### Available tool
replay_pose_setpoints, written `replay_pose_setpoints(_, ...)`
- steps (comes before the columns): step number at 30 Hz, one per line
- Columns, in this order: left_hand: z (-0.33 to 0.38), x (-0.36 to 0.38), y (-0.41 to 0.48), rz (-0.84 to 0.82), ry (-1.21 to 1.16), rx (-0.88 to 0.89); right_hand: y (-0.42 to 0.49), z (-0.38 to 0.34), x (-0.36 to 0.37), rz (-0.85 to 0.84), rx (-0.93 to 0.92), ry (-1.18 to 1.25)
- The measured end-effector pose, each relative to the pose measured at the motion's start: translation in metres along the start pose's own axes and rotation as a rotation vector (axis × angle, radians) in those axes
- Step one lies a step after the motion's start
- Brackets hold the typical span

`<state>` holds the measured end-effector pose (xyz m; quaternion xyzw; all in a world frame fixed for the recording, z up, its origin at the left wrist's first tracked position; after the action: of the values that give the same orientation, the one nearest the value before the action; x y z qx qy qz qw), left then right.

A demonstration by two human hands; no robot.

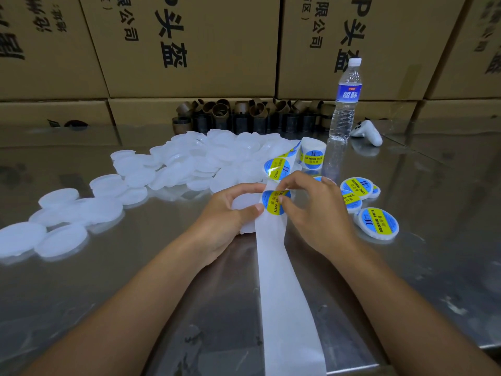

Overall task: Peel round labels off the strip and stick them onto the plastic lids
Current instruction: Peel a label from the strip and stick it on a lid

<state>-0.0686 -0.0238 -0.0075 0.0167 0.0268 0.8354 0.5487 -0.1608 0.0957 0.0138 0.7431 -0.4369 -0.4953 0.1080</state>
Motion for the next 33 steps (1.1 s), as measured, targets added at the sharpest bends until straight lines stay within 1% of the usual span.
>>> replay_pose_setpoints(8,-0.001,-0.0012,0.0004,0.009,0.002,-0.006,0.0014,0.0003,0.0,0.024,-0.026,0.011)
replay_pose_setpoints(14,0.0003,-0.0006,-0.0001,0.008,0.005,0.0,0.0011,0.0024,0.0025,-0.001,0.017,0.062)
replay_pose_setpoints(20,0.0003,-0.0011,-0.0001,0.021,0.014,-0.001,0.0013,0.003,0.003,-0.006,0.021,0.063)
replay_pose_setpoints(27,0.0006,-0.0012,0.0004,0.021,0.013,-0.004,0.0016,0.0033,-0.0004,0.043,0.026,0.038)
replay_pose_setpoints(33,-0.0007,-0.0028,0.0018,0.036,-0.001,-0.015,0.0015,0.0025,-0.0041,0.077,0.065,0.073)
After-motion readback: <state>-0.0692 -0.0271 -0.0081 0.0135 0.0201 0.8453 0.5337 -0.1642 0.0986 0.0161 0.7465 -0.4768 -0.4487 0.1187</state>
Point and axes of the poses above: each hand's wrist, its own y-axis towards the middle knuckle, its own x-axis out of the palm, z = x × y, the point moved 4 cm from there along y, towards the middle knuckle, and after that the axes turned 5 degrees about -z, right-handed, at the moved point
